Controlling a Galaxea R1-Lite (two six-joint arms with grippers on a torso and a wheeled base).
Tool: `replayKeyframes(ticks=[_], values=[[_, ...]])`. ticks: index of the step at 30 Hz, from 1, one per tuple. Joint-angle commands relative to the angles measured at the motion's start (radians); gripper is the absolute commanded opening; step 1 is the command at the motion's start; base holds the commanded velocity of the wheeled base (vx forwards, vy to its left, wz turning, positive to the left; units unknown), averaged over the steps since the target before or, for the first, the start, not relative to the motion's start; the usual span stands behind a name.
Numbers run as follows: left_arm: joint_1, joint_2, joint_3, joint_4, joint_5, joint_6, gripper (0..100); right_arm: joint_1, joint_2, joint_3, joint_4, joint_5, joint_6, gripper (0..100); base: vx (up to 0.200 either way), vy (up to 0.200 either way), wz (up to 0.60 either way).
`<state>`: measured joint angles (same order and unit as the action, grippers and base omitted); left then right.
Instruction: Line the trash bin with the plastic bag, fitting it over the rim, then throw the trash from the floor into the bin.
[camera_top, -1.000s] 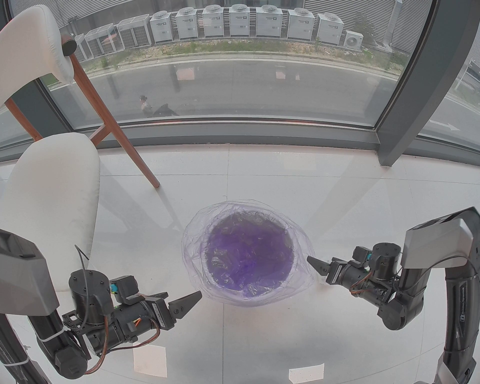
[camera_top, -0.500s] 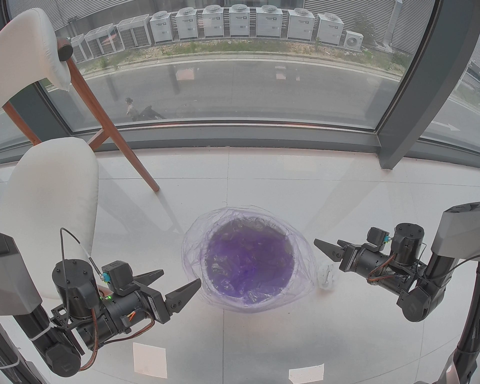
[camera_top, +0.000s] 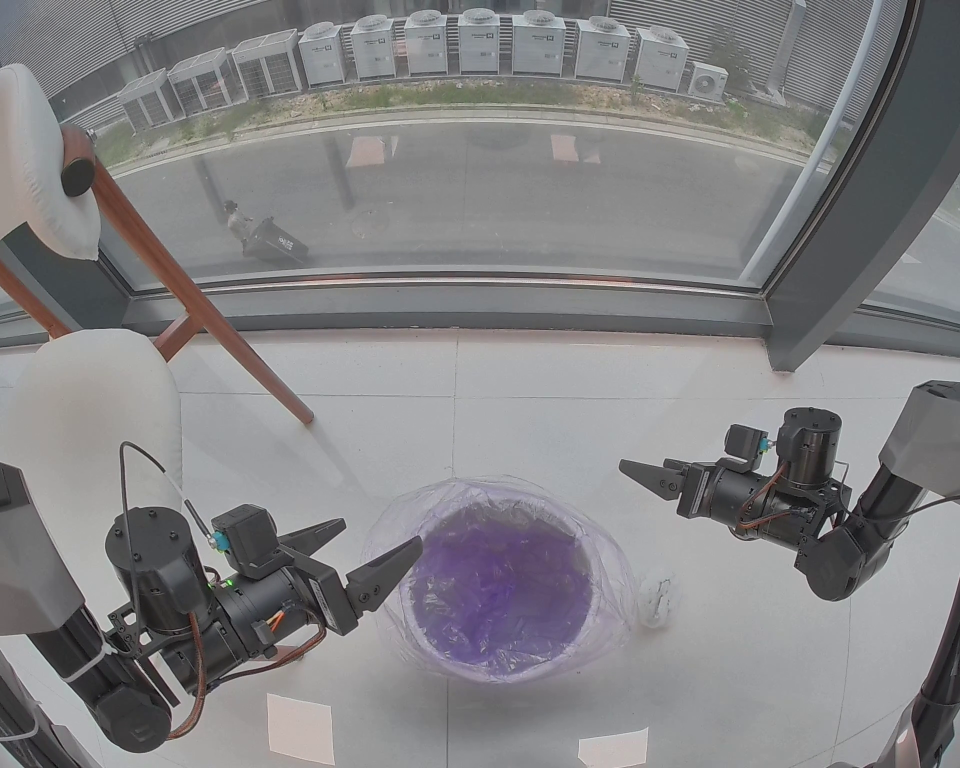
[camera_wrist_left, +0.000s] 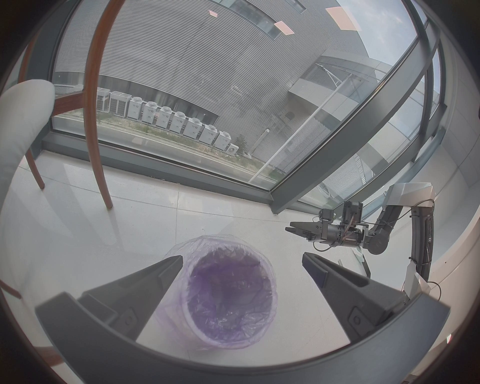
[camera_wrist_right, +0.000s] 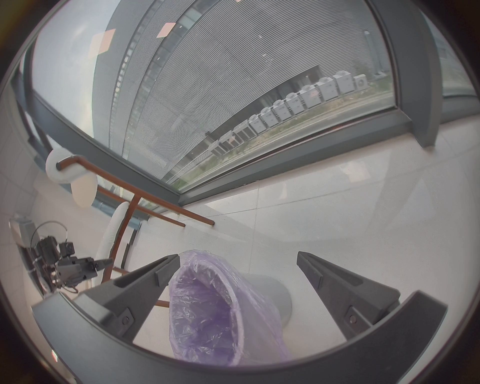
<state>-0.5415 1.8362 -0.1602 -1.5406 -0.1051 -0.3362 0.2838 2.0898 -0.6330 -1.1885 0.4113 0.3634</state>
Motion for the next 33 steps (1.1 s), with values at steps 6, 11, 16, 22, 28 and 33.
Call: replayKeyframes(ticks=[6,11,16,22,28,33], values=[[-0.091,0.002,-0.016,-0.001,0.077,-0.017,100,0.02,0.084,-0.039,0.023,0.075,-0.098,100,0.0,0.0,0.0],[-0.179,-0.005,-0.015,-0.001,0.143,-0.093,100,0.066,0.147,-0.077,0.023,0.095,-0.098,100,0.0,0.0,0.0],[-0.181,-0.018,-0.013,-0.001,0.157,-0.101,100,0.09,0.187,-0.134,0.027,0.096,-0.092,100,0.0,0.0,0.0],[-0.181,-0.02,0.004,-0.003,0.165,-0.106,100,0.104,0.239,-0.18,0.026,0.098,-0.092,100,0.0,0.0,0.0],[-0.181,-0.035,0.004,-0.001,0.174,-0.106,100,0.11,0.263,-0.211,0.027,0.096,-0.092,100,0.0,0.0,0.0],[-0.183,-0.034,0.007,-0.001,0.185,-0.106,100,0.12,0.308,-0.28,0.03,0.096,-0.092,100,0.0,0.0,0.0]])
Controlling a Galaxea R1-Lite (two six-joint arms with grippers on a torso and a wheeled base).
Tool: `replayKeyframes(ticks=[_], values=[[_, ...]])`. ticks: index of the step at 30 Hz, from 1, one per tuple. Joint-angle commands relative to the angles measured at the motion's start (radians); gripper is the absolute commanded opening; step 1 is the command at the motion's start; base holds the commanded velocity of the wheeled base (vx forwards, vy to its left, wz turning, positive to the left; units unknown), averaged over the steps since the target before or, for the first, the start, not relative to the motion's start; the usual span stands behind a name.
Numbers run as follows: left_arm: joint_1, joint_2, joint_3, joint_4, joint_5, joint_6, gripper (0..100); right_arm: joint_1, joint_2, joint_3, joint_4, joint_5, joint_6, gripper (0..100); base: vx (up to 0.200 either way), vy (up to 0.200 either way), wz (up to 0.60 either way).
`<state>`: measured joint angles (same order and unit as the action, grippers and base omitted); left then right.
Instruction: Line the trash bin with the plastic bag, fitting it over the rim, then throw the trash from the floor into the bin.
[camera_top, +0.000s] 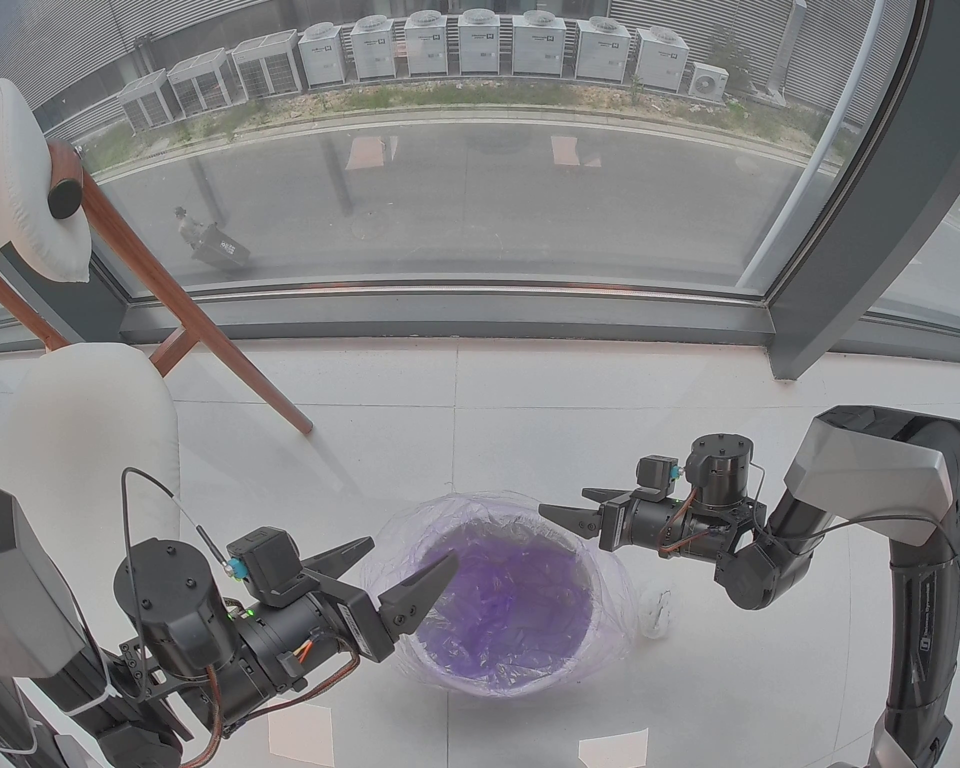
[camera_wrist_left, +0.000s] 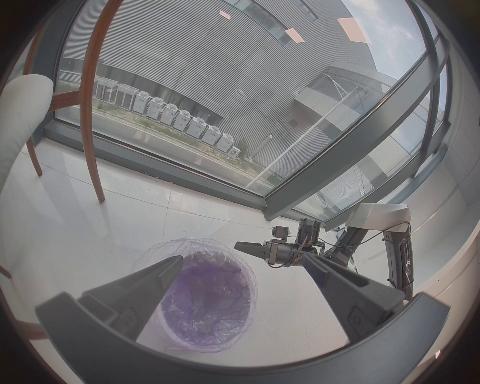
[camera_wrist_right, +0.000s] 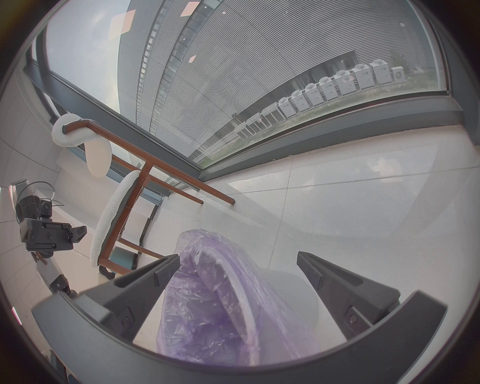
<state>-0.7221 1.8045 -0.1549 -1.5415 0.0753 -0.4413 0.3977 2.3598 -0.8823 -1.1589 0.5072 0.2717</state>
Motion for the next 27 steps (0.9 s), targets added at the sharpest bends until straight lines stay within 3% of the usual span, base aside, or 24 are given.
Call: replayKeyframes(ticks=[1,27], values=[[-0.002,-0.001,0.0,0.0,0.004,-0.001,100,0.009,0.056,-0.05,0.002,0.001,0.0,100,0.0,0.0,0.0],[-0.005,-0.002,0.035,-0.002,0.006,0.003,100,0.006,0.125,-0.138,0.022,0.001,0.0,100,0.0,0.0,0.0]])
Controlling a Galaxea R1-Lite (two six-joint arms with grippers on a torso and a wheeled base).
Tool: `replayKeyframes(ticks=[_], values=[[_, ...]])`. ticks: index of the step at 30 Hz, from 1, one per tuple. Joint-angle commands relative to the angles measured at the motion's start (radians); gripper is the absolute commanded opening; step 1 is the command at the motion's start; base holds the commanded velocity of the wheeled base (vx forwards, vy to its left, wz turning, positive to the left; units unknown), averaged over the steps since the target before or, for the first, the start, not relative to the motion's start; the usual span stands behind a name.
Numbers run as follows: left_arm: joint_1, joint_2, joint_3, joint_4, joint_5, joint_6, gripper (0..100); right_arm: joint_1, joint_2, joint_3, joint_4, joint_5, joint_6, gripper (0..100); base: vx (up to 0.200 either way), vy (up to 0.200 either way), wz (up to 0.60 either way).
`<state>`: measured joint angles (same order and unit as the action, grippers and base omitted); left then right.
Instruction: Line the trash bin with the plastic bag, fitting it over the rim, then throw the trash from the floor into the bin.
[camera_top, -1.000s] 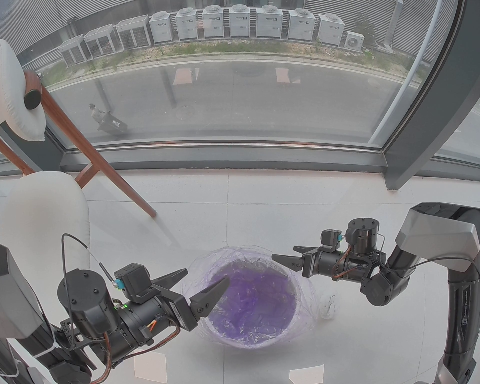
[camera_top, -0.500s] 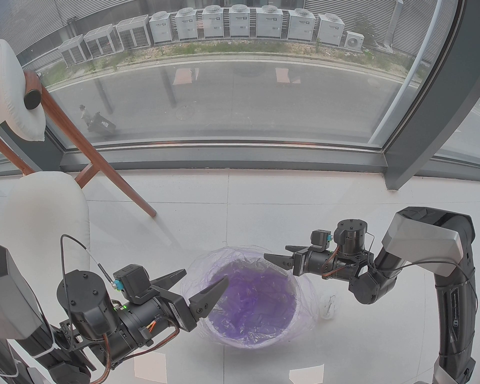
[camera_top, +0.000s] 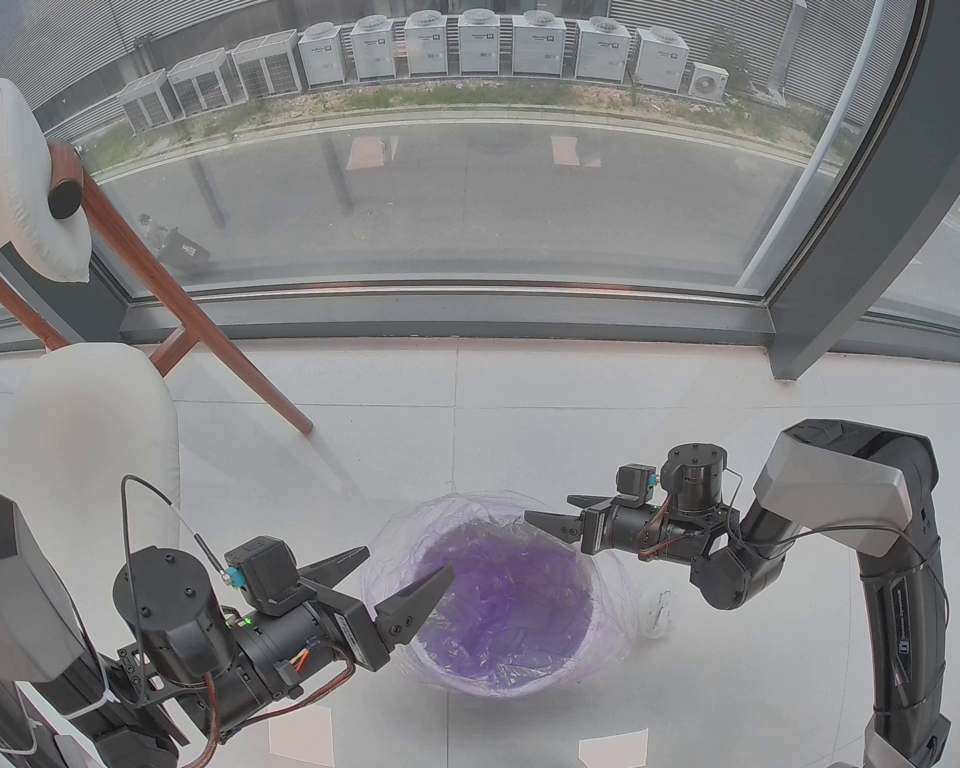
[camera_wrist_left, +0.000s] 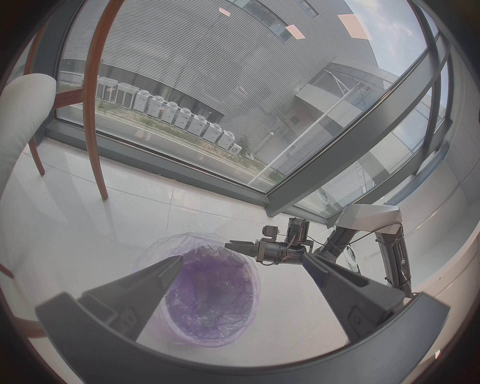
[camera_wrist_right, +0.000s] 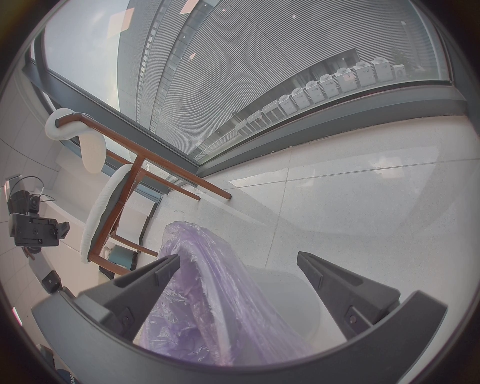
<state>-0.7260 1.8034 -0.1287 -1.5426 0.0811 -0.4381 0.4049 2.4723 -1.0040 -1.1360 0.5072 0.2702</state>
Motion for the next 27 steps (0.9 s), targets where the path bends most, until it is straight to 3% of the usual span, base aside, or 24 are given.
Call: replayKeyframes(ticks=[1,4,5,27], values=[[-0.001,-0.001,0.009,-0.001,0.0,-0.001,100,-0.001,0.013,-0.022,0.001,0.001,0.001,100,0.0,0.0,0.0],[-0.004,0.001,0.011,-0.001,0.0,0.001,100,-0.003,0.019,-0.039,0.001,0.002,0.003,100,0.0,0.0,0.0],[-0.007,0.002,0.011,-0.001,0.002,0.001,100,-0.003,0.02,-0.042,0.002,0.001,0.003,0,0.0,0.0,0.0],[-0.009,0.008,0.004,-0.001,0.02,0.002,100,-0.04,0.01,-0.044,-0.005,0.001,0.024,0,0.0,0.0,0.0]])
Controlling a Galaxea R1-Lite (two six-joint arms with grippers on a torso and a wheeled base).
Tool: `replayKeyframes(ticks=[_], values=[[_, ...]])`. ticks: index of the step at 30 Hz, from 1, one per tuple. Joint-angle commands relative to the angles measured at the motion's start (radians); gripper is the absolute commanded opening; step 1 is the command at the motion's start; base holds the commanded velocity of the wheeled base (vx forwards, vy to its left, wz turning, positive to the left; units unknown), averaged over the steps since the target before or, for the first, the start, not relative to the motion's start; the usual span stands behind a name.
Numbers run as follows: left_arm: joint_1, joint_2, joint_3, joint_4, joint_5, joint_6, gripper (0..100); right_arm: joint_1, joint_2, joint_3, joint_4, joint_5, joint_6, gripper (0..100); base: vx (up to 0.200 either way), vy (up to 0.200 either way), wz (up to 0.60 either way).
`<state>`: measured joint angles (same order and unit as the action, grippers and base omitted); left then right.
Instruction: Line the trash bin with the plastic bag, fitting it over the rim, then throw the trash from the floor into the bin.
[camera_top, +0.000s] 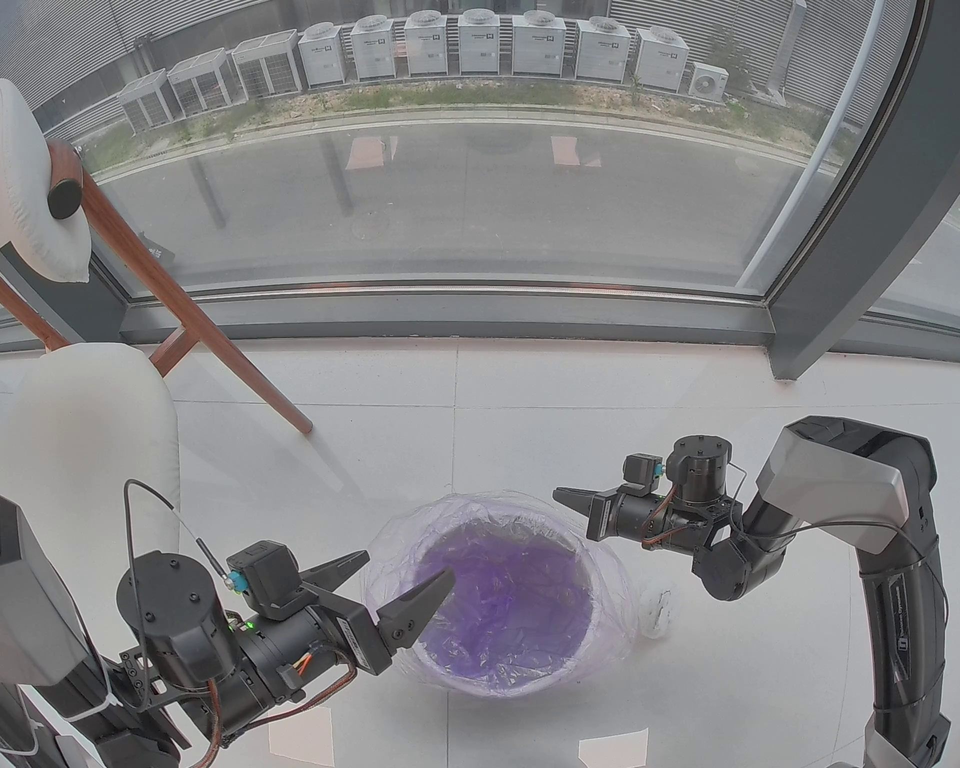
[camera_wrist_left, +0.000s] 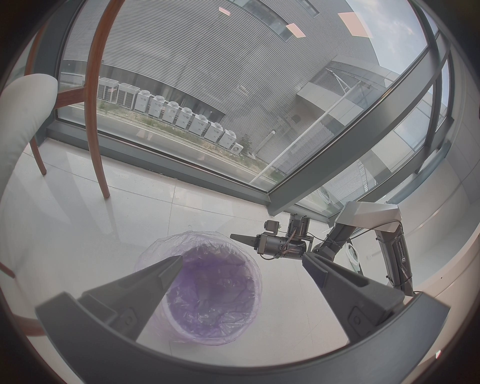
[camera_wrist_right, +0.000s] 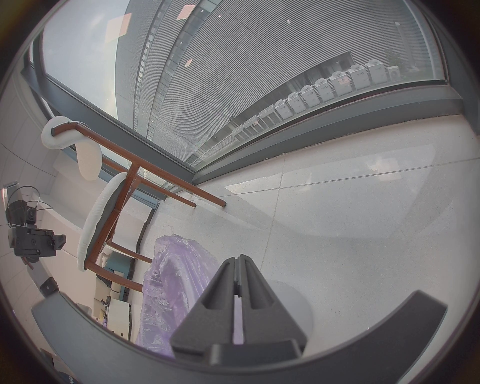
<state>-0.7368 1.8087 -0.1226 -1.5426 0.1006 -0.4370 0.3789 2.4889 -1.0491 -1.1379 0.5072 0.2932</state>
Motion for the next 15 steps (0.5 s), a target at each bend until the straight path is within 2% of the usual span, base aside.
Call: replayKeyframes(ticks=[1,7,8,15], values=[[0.002,0.003,-0.003,-0.001,0.001,0.001,100,-0.015,-0.008,0.005,-0.006,0.001,0.001,0,0.0,0.0,0.0],[0.0,0.006,-0.006,-0.001,0.002,0.001,100,-0.029,-0.01,0.017,-0.005,0.001,0.004,0,0.0,0.0,0.0],[0.0,0.008,-0.006,-0.001,0.002,0.003,100,-0.029,-0.008,0.017,-0.01,0.001,0.003,100,0.0,0.0,0.0],[0.0,0.008,-0.005,-0.001,0.002,0.004,100,-0.017,-0.005,0.011,-0.028,0.001,0.037,100,0.0,0.0,0.0]])
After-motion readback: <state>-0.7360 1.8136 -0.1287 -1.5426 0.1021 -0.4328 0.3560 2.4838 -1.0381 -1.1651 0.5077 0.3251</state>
